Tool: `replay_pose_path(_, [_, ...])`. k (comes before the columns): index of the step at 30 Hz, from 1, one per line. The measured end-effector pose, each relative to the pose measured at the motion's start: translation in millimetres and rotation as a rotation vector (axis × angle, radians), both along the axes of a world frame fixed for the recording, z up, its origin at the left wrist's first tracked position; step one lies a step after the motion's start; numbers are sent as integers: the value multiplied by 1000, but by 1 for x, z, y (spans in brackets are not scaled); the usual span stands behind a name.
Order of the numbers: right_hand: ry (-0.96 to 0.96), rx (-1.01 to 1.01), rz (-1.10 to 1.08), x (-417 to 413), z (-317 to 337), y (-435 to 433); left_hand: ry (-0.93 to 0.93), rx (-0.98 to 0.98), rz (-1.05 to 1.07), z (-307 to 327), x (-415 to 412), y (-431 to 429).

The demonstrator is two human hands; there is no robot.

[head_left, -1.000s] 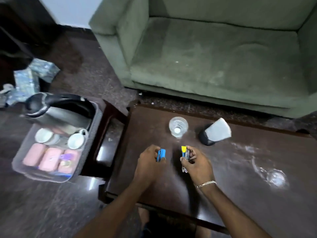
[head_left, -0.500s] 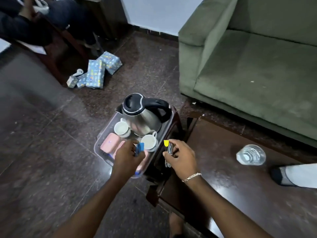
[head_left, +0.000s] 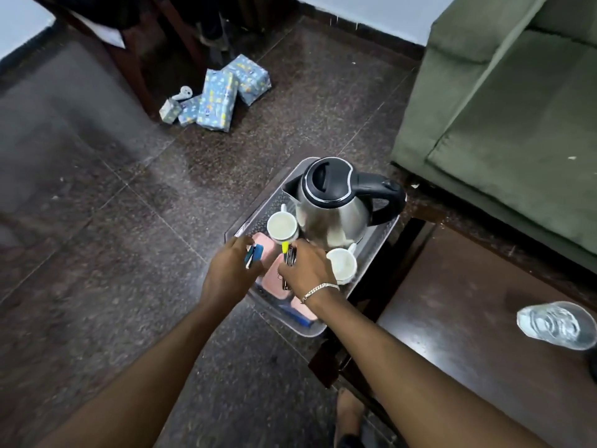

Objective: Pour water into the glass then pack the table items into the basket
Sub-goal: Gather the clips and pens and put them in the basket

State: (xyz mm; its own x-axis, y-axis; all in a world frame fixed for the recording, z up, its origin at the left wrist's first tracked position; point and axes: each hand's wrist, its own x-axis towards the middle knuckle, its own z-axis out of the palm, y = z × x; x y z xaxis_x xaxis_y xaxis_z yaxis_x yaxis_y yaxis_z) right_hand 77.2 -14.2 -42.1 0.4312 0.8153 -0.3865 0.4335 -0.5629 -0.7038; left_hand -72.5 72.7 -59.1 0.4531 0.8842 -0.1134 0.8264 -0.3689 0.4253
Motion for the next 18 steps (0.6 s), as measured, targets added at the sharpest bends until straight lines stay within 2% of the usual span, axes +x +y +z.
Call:
replay_pose_path(6, [-124,-89,56,-20,-10,16,123,101,-124,-3,1,10])
replay_pose_path(10, [-187,-101,93,-24,-12,18,159,95,-106,-5,0,14])
replay_pose_path(15, [-179,-95,90,-25,-13,17,157,45,-106,-8,-1,15])
replay_pose_path(18, [-133,-70,62,-22,-11,11,144,81,-74,-4,1,9])
